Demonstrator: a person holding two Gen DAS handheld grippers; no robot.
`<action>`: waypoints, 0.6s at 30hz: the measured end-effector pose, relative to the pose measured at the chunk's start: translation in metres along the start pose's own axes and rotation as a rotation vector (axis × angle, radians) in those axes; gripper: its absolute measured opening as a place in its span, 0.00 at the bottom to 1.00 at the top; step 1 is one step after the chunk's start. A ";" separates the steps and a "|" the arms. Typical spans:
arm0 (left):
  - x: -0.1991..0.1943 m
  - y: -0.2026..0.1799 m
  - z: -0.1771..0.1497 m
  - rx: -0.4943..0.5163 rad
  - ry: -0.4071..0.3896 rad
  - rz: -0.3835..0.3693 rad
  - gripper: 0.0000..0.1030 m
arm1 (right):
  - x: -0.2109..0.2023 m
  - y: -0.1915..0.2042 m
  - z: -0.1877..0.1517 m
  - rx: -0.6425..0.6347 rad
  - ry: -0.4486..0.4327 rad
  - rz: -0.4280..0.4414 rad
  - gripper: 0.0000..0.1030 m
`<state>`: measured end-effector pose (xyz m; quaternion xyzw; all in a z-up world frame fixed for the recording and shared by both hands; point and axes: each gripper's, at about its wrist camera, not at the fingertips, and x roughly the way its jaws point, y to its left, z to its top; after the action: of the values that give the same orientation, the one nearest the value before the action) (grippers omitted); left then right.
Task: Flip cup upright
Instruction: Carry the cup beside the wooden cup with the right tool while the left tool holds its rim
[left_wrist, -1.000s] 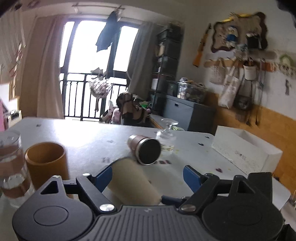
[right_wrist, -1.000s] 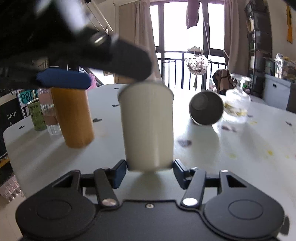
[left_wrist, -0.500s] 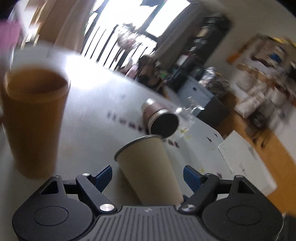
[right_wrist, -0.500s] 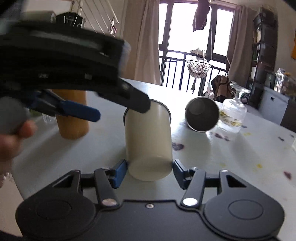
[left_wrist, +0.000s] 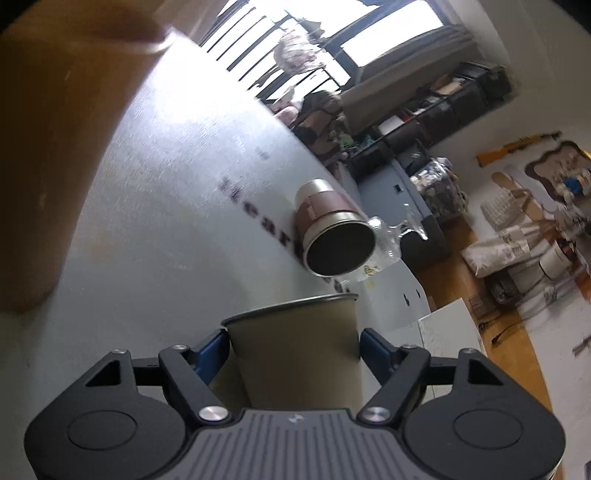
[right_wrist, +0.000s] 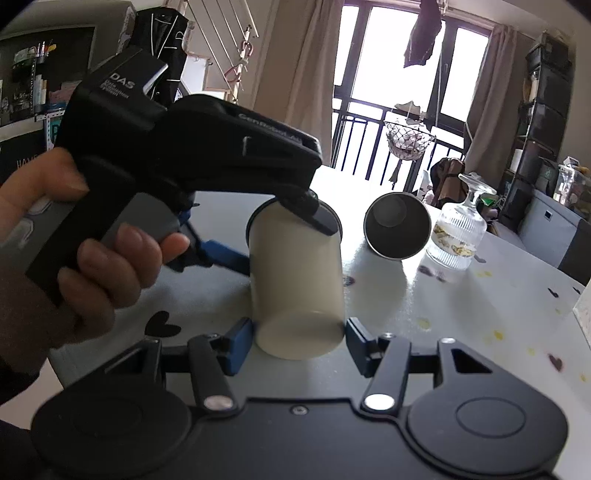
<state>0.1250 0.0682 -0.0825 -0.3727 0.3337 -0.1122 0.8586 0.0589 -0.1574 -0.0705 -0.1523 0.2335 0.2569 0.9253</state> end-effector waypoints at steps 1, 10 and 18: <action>-0.004 -0.006 0.000 0.040 -0.016 0.001 0.75 | -0.001 0.000 0.000 0.000 0.000 0.002 0.55; -0.059 -0.058 -0.032 0.500 -0.200 0.117 0.74 | 0.014 0.003 0.001 0.051 0.002 0.084 0.54; -0.080 -0.052 -0.034 0.531 -0.229 0.194 0.76 | 0.040 0.021 0.011 0.085 -0.016 0.165 0.54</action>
<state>0.0453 0.0481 -0.0233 -0.1119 0.2276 -0.0700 0.9648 0.0814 -0.1197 -0.0853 -0.0913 0.2485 0.3234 0.9085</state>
